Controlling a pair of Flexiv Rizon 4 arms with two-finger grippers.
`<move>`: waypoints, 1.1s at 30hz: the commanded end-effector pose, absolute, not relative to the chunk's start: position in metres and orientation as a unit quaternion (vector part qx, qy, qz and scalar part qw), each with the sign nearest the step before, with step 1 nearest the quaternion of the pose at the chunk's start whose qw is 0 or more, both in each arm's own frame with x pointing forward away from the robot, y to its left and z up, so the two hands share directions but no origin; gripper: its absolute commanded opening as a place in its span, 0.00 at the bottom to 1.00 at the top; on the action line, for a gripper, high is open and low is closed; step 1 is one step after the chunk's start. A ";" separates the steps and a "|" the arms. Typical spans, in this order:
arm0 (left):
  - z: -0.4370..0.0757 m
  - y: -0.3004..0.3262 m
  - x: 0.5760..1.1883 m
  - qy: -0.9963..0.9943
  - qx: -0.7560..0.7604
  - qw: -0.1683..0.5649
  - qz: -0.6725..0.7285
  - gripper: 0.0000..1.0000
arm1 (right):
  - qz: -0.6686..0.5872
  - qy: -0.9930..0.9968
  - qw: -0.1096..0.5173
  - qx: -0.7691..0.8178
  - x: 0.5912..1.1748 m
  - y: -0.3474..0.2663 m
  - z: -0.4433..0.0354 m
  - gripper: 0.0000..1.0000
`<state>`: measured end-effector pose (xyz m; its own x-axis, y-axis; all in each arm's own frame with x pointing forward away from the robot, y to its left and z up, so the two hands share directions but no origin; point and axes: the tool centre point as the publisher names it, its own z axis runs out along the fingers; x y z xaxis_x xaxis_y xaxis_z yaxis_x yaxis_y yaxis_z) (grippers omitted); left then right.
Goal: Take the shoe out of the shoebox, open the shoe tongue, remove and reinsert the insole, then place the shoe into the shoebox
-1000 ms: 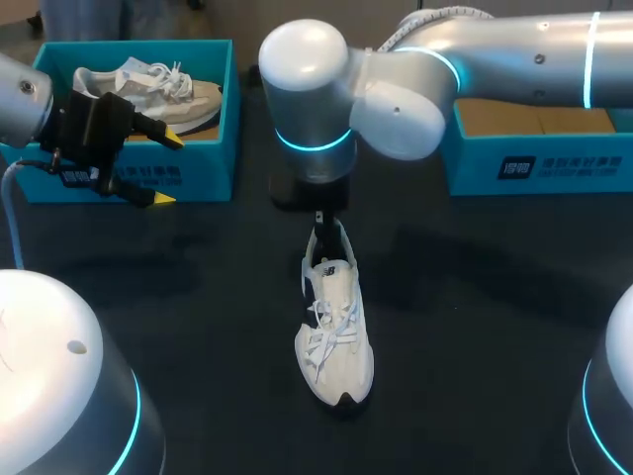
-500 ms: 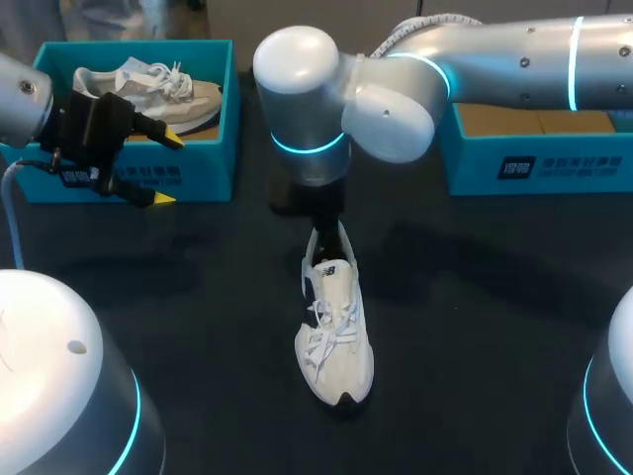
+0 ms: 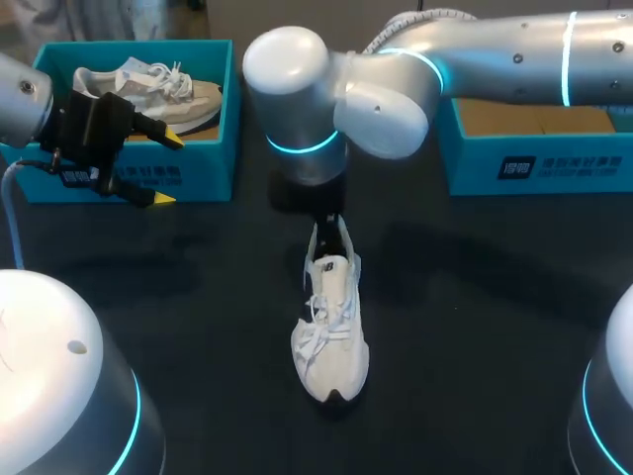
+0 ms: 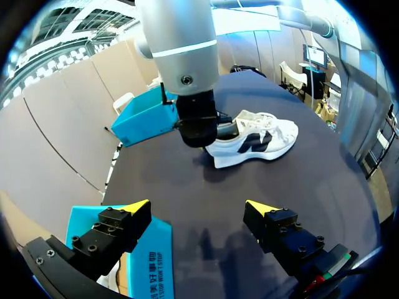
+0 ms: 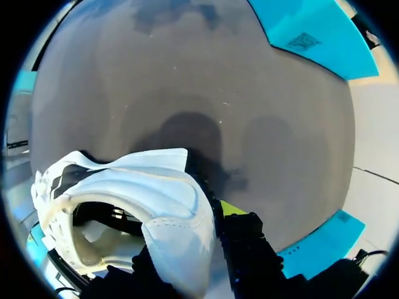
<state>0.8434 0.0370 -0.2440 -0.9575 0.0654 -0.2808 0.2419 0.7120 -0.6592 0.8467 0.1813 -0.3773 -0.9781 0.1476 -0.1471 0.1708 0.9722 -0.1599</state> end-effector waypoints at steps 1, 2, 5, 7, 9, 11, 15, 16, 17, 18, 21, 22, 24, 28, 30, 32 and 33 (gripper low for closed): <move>-0.244 0.037 0.843 0.918 0.084 0.119 -0.369 1.00 | -0.086 0.989 0.081 0.085 0.839 0.175 -0.338 0.00; -0.244 0.037 0.843 0.918 0.084 0.119 -0.369 1.00 | -0.080 0.990 0.084 0.085 0.838 0.175 -0.331 0.00; -0.244 0.037 0.843 0.918 0.084 0.119 -0.369 1.00 | -0.069 0.989 0.097 0.083 0.836 0.174 -0.306 0.00; -0.244 0.037 0.843 0.918 0.084 0.119 -0.369 1.00 | -0.068 0.989 0.101 0.079 0.833 0.173 -0.284 0.00; -0.244 0.037 0.843 0.918 0.084 0.119 -0.369 1.00 | -0.065 0.990 0.102 0.076 0.830 0.173 -0.274 0.00; -0.244 0.037 0.843 0.918 0.084 0.119 -0.369 1.00 | -0.055 0.991 0.101 0.072 0.823 0.173 -0.254 0.00; -0.244 0.037 0.843 0.918 0.084 0.119 -0.369 1.00 | -0.064 0.992 0.094 0.063 0.814 0.174 -0.226 0.00; -0.244 0.037 0.843 0.918 0.084 0.119 -0.369 1.00 | -0.065 0.991 0.094 0.063 0.813 0.174 -0.219 0.00; -0.244 0.037 0.843 0.918 0.084 0.119 -0.369 1.00 | -0.062 0.992 0.091 0.060 0.812 0.173 -0.213 0.00; -0.244 0.037 0.843 0.918 0.084 0.119 -0.369 1.00 | -0.069 0.991 0.095 0.060 0.812 0.172 -0.207 0.00; -0.244 0.037 0.843 0.918 0.084 0.119 -0.369 1.00 | -0.068 0.991 0.102 0.055 0.813 0.171 -0.191 0.00; -0.244 0.037 0.843 0.918 0.084 0.119 -0.369 1.00 | -0.067 0.991 0.105 0.055 0.814 0.170 -0.186 0.00; -0.244 0.037 0.843 0.918 0.084 0.119 -0.369 1.00 | -0.069 0.991 0.106 0.052 0.817 0.168 -0.179 0.00; -0.244 0.037 0.843 0.918 0.084 0.119 -0.369 1.00 | -0.087 0.989 0.103 0.057 0.824 0.166 -0.172 0.00; -0.244 0.037 0.843 0.918 0.084 0.119 -0.369 1.00 | -0.088 0.989 0.101 0.058 0.827 0.168 -0.170 0.00; -0.244 0.037 0.843 0.918 0.084 0.119 -0.369 1.00 | -0.078 0.990 0.105 0.060 0.828 0.173 -0.167 0.00; -0.244 0.037 0.843 0.918 0.084 0.119 -0.369 1.00 | -0.072 0.990 0.102 0.058 0.827 0.176 -0.165 0.00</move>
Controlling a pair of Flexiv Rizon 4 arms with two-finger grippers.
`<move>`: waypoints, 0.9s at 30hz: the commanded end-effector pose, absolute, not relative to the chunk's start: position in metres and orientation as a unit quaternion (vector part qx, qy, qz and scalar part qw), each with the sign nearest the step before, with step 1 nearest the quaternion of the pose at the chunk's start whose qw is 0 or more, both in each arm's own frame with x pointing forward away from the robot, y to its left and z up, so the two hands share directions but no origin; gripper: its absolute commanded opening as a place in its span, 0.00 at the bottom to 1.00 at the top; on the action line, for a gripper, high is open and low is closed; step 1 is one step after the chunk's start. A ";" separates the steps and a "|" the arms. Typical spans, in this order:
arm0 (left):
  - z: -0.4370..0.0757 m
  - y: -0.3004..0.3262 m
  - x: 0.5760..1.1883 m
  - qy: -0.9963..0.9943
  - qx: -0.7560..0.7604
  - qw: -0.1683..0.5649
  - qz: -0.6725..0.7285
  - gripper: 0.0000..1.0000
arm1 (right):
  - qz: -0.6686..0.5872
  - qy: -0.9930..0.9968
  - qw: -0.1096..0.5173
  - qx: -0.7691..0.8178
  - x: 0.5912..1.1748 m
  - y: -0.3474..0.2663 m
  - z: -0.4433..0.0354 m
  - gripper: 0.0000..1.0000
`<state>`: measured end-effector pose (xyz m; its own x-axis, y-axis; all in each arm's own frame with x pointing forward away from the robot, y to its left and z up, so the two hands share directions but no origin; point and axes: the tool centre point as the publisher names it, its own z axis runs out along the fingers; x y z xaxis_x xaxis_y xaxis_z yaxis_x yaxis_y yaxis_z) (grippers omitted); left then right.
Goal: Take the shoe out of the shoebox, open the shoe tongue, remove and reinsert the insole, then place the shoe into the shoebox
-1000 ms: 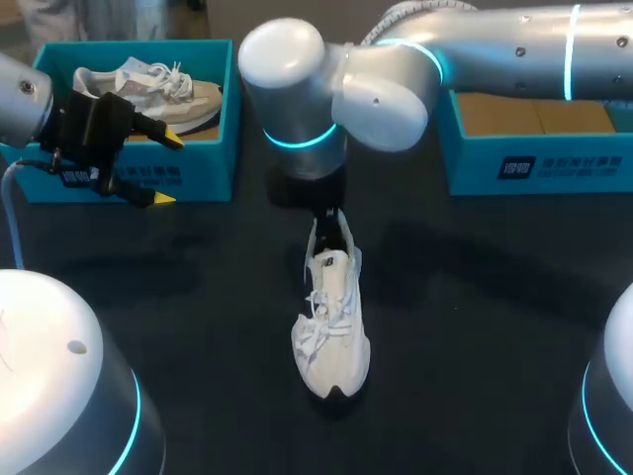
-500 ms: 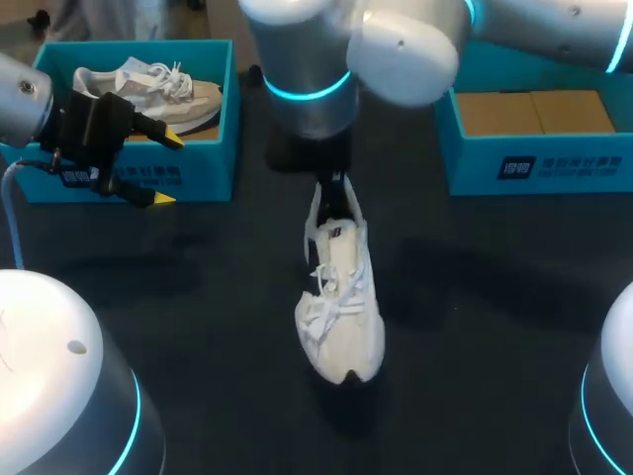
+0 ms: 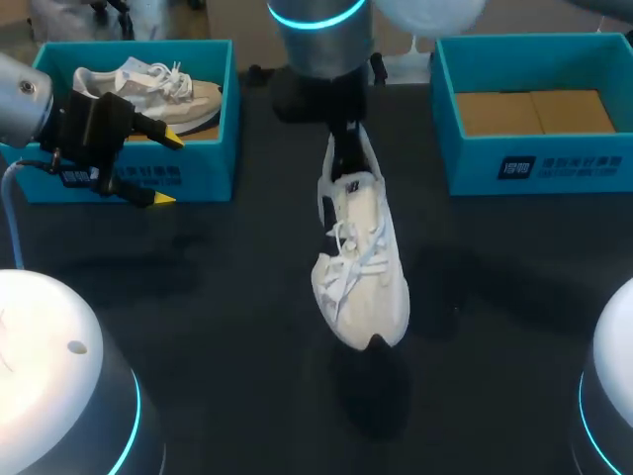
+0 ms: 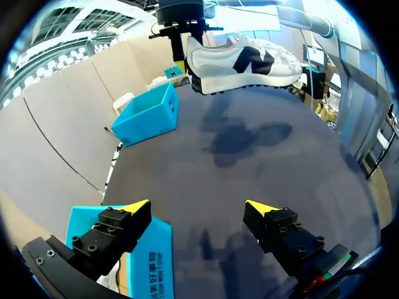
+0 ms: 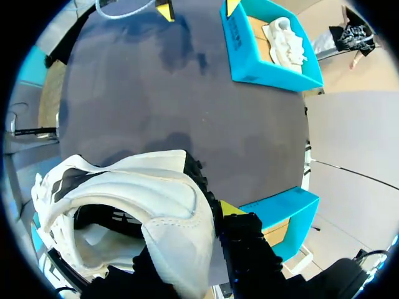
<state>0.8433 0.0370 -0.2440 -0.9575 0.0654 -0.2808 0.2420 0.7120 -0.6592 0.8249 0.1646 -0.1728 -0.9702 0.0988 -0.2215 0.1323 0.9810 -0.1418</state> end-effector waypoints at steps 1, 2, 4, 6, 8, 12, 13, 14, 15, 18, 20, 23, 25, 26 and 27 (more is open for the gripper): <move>-0.244 0.037 0.843 0.918 0.084 0.119 -0.369 1.00 | -0.072 0.990 0.102 0.058 0.827 0.176 -0.165 0.00; -0.244 0.037 0.843 0.918 0.084 0.119 -0.369 1.00 | -0.072 0.990 0.102 0.058 0.827 0.176 -0.165 0.00; -0.244 0.037 0.843 0.918 0.084 0.119 -0.369 1.00 | -0.072 0.990 0.102 0.058 0.827 0.176 -0.165 0.00; -0.244 0.037 0.843 0.918 0.084 0.119 -0.369 1.00 | -0.072 0.990 0.102 0.058 0.827 0.176 -0.165 0.00; -0.244 0.037 0.843 0.918 0.084 0.119 -0.369 1.00 | -0.072 0.990 0.102 0.058 0.827 0.176 -0.165 0.00; -0.244 0.037 0.843 0.918 0.084 0.119 -0.369 1.00 | -0.072 0.990 0.102 0.058 0.827 0.176 -0.165 0.00; -0.244 0.037 0.843 0.918 0.084 0.119 -0.369 1.00 | -0.072 0.990 0.102 0.058 0.827 0.176 -0.165 0.00; -0.244 0.037 0.843 0.918 0.084 0.119 -0.369 1.00 | -0.072 0.990 0.102 0.058 0.827 0.176 -0.165 0.00; -0.244 0.037 0.843 0.918 0.084 0.119 -0.369 1.00 | -0.072 0.990 0.102 0.058 0.827 0.176 -0.165 0.00; -0.244 0.037 0.843 0.918 0.084 0.119 -0.369 1.00 | -0.072 0.990 0.102 0.058 0.827 0.176 -0.165 0.00; -0.244 0.037 0.843 0.918 0.084 0.119 -0.369 1.00 | -0.078 0.990 0.100 0.061 0.830 0.178 -0.163 0.00; -0.244 0.037 0.843 0.918 0.084 0.119 -0.369 1.00 | -0.092 0.989 0.094 0.071 0.838 0.175 -0.162 0.00; -0.244 0.037 0.843 0.918 0.084 0.119 -0.369 1.00 | -0.100 0.988 0.092 0.075 0.842 0.169 -0.162 0.00; -0.244 0.037 0.843 0.918 0.084 0.119 -0.369 1.00 | -0.101 0.988 0.092 0.076 0.844 0.166 -0.161 0.00; -0.244 0.037 0.843 0.918 0.084 0.119 -0.369 1.00 | -0.101 0.987 0.093 0.077 0.845 0.164 -0.160 0.00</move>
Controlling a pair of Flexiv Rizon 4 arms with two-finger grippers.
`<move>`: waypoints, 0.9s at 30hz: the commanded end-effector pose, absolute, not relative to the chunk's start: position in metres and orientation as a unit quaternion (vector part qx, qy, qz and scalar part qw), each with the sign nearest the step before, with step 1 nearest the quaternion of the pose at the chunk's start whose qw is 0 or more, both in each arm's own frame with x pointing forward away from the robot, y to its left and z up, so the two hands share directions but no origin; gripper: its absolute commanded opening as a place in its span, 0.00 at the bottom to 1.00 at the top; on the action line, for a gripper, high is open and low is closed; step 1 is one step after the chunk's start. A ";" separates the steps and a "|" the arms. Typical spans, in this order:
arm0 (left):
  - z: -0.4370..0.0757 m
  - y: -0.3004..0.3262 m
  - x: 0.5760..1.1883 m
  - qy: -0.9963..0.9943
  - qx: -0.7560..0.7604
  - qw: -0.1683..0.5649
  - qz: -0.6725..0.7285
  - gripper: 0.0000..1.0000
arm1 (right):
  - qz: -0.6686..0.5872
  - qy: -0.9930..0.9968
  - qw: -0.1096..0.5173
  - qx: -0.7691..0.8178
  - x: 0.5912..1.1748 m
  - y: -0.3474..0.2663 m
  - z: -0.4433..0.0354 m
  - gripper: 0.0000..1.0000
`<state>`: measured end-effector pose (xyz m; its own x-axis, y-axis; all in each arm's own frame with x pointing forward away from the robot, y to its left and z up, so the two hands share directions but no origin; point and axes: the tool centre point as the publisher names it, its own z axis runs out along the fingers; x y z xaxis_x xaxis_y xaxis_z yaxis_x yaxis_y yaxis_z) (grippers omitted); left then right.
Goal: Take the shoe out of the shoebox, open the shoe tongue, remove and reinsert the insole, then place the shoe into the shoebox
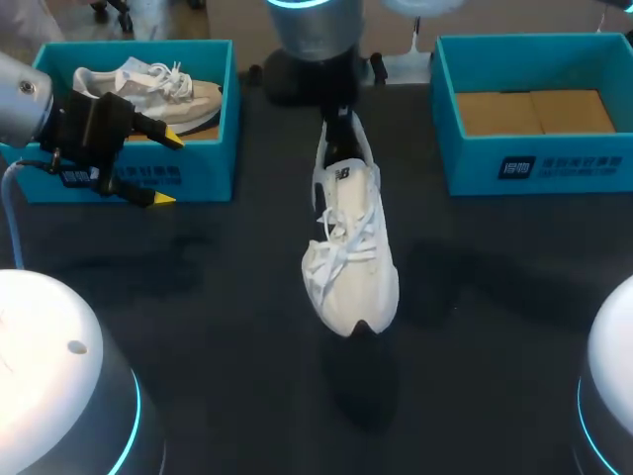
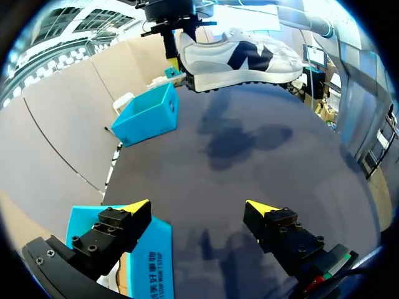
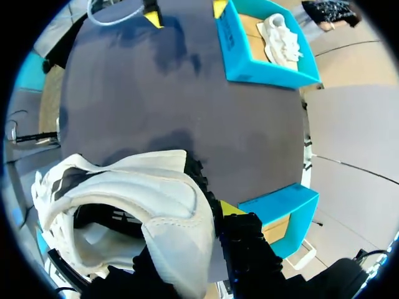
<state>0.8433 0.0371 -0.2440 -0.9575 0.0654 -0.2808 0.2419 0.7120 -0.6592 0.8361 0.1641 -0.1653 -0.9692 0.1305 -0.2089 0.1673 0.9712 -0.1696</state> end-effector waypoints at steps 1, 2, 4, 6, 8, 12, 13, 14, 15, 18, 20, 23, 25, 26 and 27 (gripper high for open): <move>-0.244 0.037 0.843 0.918 0.084 0.119 -0.369 1.00 | -0.102 0.987 0.095 0.077 0.846 0.162 -0.159 0.00; -0.244 0.037 0.843 0.918 0.084 0.119 -0.369 1.00 | -0.107 0.987 0.091 0.078 0.848 0.158 -0.157 0.00; -0.244 0.037 0.843 0.918 0.084 0.119 -0.369 1.00 | -0.103 0.987 0.095 0.076 0.852 0.152 -0.154 0.00; -0.244 0.037 0.843 0.918 0.084 0.119 -0.369 1.00 | -0.102 0.987 0.095 0.077 0.858 0.145 -0.153 0.00; -0.244 0.037 0.843 0.918 0.084 0.119 -0.369 1.00 | -0.104 0.988 0.089 0.070 0.865 0.138 -0.152 0.00; -0.244 0.037 0.843 0.918 0.084 0.119 -0.369 1.00 | -0.093 0.990 0.097 0.051 0.884 0.121 -0.145 0.00; -0.244 0.037 0.843 0.918 0.084 0.119 -0.369 1.00 | -0.088 0.990 0.097 0.048 0.889 0.115 -0.143 0.00; -0.244 0.037 0.843 0.918 0.084 0.119 -0.369 1.00 | -0.086 0.991 0.094 0.043 0.893 0.110 -0.142 0.00; -0.244 0.037 0.843 0.918 0.084 0.119 -0.369 1.00 | -0.085 0.991 0.093 0.035 0.897 0.104 -0.141 0.00; -0.244 0.037 0.843 0.918 0.084 0.119 -0.369 1.00 | -0.072 0.993 0.087 0.022 0.909 0.086 -0.137 0.00; -0.244 0.037 0.843 0.918 0.084 0.119 -0.369 1.00 | -0.065 0.994 0.090 0.015 0.917 0.072 -0.134 0.00; -0.244 0.037 0.843 0.918 0.084 0.119 -0.369 1.00 | -0.060 0.995 0.078 -0.002 0.928 0.052 -0.134 0.00; -0.244 0.037 0.843 0.918 0.084 0.119 -0.369 1.00 | -0.054 0.996 0.072 -0.003 0.936 0.038 -0.135 0.00; -0.244 0.037 0.843 0.918 0.084 0.119 -0.369 1.00 | -0.050 0.996 0.072 -0.006 0.940 0.032 -0.135 0.00; -0.244 0.037 0.843 0.918 0.084 0.119 -0.369 1.00 | -0.049 0.996 0.071 -0.005 0.943 0.025 -0.136 0.00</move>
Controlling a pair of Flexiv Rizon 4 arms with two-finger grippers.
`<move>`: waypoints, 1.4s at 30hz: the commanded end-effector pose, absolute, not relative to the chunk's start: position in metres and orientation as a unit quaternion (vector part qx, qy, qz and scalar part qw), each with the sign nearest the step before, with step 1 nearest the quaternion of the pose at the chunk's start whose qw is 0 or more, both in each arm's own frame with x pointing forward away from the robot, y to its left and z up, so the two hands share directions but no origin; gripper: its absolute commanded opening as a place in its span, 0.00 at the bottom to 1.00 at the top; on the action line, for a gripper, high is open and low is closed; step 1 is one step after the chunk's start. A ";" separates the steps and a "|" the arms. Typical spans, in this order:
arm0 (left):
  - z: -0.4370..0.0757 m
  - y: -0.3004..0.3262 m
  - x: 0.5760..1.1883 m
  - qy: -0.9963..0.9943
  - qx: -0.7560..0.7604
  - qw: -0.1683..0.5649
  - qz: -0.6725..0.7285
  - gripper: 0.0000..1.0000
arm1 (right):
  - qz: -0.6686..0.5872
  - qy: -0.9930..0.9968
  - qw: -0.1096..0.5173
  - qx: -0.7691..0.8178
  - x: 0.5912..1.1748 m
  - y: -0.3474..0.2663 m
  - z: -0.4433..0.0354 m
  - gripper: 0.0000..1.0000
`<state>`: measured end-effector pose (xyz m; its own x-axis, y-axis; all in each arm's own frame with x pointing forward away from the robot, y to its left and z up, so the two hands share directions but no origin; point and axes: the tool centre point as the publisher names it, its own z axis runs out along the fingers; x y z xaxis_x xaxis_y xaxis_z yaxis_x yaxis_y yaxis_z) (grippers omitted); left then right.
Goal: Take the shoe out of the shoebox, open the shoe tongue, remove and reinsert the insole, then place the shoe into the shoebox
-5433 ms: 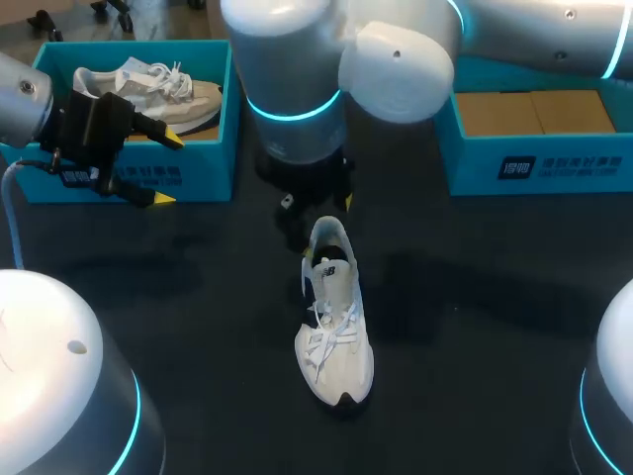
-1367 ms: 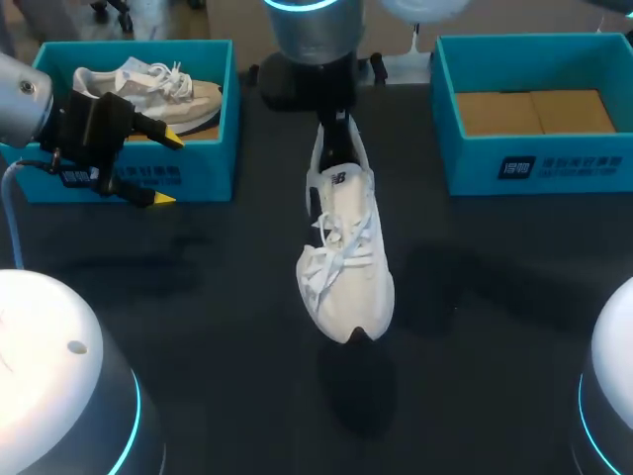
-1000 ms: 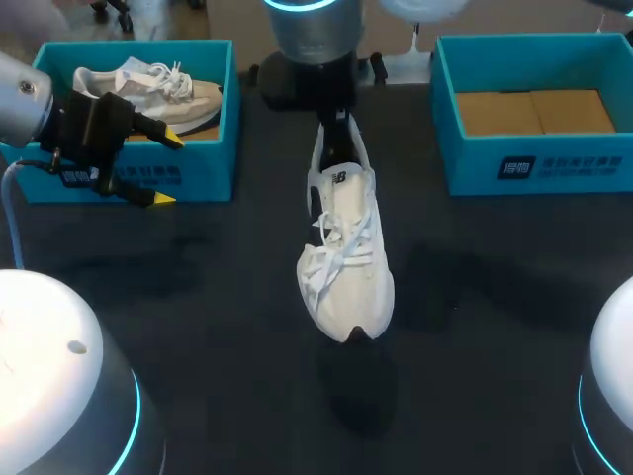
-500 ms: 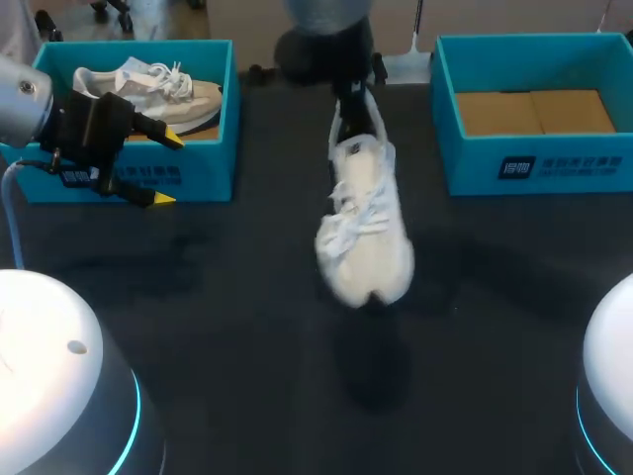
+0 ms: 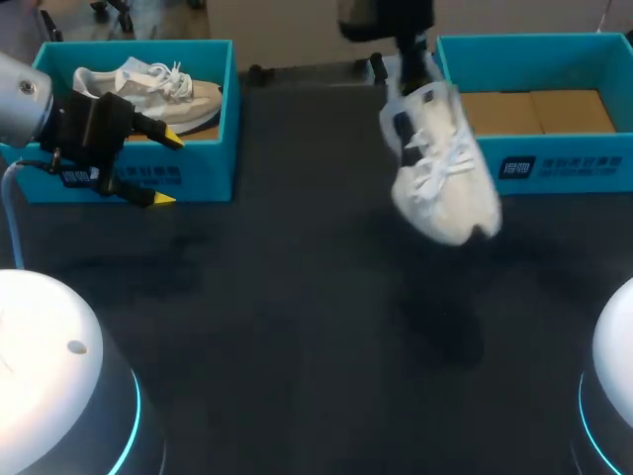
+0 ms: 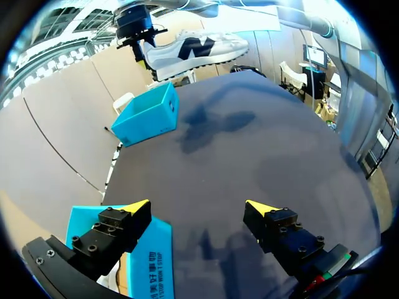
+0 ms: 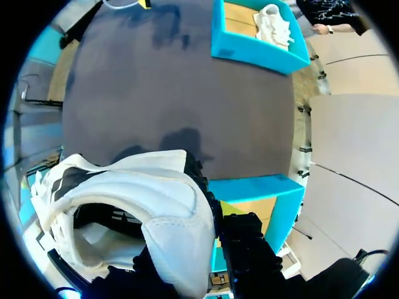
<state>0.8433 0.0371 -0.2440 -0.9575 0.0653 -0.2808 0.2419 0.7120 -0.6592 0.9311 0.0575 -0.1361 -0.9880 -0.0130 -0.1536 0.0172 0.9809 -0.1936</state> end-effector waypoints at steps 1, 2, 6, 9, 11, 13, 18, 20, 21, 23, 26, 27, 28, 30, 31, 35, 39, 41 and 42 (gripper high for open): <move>-0.244 0.037 0.843 0.918 0.084 0.119 -0.369 1.00 | -0.049 0.997 0.065 -0.006 0.946 0.019 -0.137 0.00; -0.244 0.037 0.843 0.918 0.084 0.119 -0.369 1.00 | -0.046 0.997 0.064 -0.010 0.949 0.014 -0.137 0.00; -0.244 0.037 0.843 0.918 0.084 0.119 -0.369 1.00 | -0.047 0.997 0.063 -0.012 0.959 -0.007 -0.137 0.00; -0.244 0.037 0.843 0.918 0.084 0.119 -0.369 1.00 | -0.050 0.997 0.057 -0.017 0.965 -0.024 -0.138 0.00; -0.244 0.037 0.843 0.918 0.084 0.119 -0.369 1.00 | -0.062 0.996 0.059 -0.007 0.968 -0.035 -0.138 0.00; -0.244 0.037 0.843 0.918 0.084 0.119 -0.369 1.00 | -0.059 0.996 0.063 0.018 0.969 -0.045 -0.135 0.00; -0.244 0.037 0.843 0.918 0.084 0.119 -0.369 1.00 | -0.059 0.996 0.063 0.018 0.969 -0.045 -0.135 0.00; -0.244 0.037 0.843 0.918 0.084 0.119 -0.369 1.00 | -0.059 0.996 0.063 0.018 0.969 -0.045 -0.135 0.00; -0.244 0.037 0.843 0.918 0.084 0.119 -0.369 1.00 | -0.059 0.996 0.063 0.018 0.969 -0.045 -0.135 0.00; -0.244 0.037 0.843 0.918 0.084 0.119 -0.369 1.00 | -0.059 0.996 0.063 0.018 0.969 -0.045 -0.135 0.00; -0.244 0.037 0.843 0.918 0.084 0.119 -0.369 1.00 | -0.059 0.996 0.063 0.018 0.969 -0.045 -0.135 0.00; -0.244 0.037 0.843 0.918 0.084 0.119 -0.369 1.00 | -0.059 0.996 0.063 0.018 0.969 -0.045 -0.135 0.00; -0.244 0.037 0.843 0.918 0.084 0.119 -0.369 1.00 | -0.059 0.996 0.063 0.018 0.969 -0.045 -0.135 0.00; -0.244 0.037 0.843 0.918 0.084 0.119 -0.369 1.00 | -0.059 0.996 0.063 0.018 0.969 -0.045 -0.135 0.00; -0.244 0.037 0.843 0.918 0.084 0.119 -0.369 1.00 | -0.059 0.996 0.063 0.018 0.969 -0.045 -0.135 0.00; -0.244 0.037 0.843 0.918 0.084 0.119 -0.369 1.00 | -0.059 0.996 0.063 0.018 0.969 -0.045 -0.135 0.00; -0.244 0.037 0.843 0.918 0.084 0.119 -0.369 1.00 | -0.059 0.996 0.063 0.018 0.969 -0.045 -0.135 0.00; -0.244 0.037 0.843 0.918 0.084 0.119 -0.369 1.00 | -0.059 0.996 0.063 0.017 0.972 -0.048 -0.136 0.00; -0.244 0.037 0.843 0.918 0.084 0.119 -0.369 1.00 | -0.063 0.996 0.057 0.018 0.975 -0.050 -0.137 0.00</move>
<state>0.8433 0.0370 -0.2440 -0.9575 0.0654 -0.2808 0.2419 0.7120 -0.6592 0.9698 -0.0464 -0.1367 -0.9910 0.0287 -0.1309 0.0446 0.9918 -0.1202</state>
